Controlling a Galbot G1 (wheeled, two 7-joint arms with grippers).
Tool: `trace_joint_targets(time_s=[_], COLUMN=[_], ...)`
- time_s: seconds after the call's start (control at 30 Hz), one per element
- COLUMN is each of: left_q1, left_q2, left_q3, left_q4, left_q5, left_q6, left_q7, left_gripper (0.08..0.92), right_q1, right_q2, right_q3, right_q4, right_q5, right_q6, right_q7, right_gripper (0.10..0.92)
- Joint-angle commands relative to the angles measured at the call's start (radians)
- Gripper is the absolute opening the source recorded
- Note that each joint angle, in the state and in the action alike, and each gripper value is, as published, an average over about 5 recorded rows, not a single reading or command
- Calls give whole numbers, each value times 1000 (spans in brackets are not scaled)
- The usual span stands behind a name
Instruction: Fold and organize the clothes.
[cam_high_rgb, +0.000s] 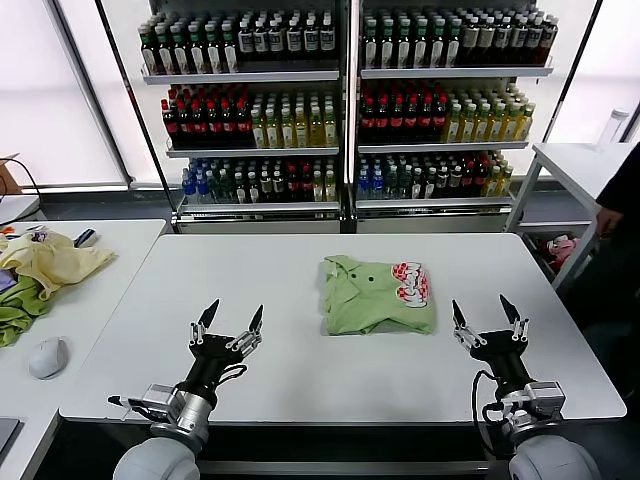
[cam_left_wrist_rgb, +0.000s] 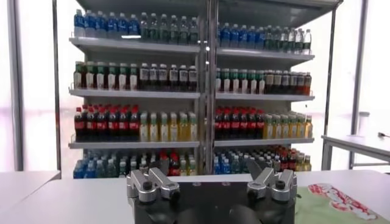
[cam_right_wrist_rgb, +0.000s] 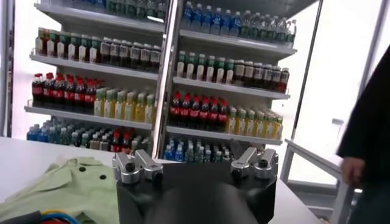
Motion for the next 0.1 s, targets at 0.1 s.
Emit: trace_joint_targets(time_s=[0.1], left_q1=[15], left_q2=[-9], left_q3=[-5], left_q4=[-11], left_q5=[5], left_q6=[-6], left_q7=[10], left_gripper=[823], right_q1=[-28], right_q2=[-10], right_q3=[27], right_q4=[27], right_q5=[-6], right_q6=[8], right_q7=[11], right_gripper=[823])
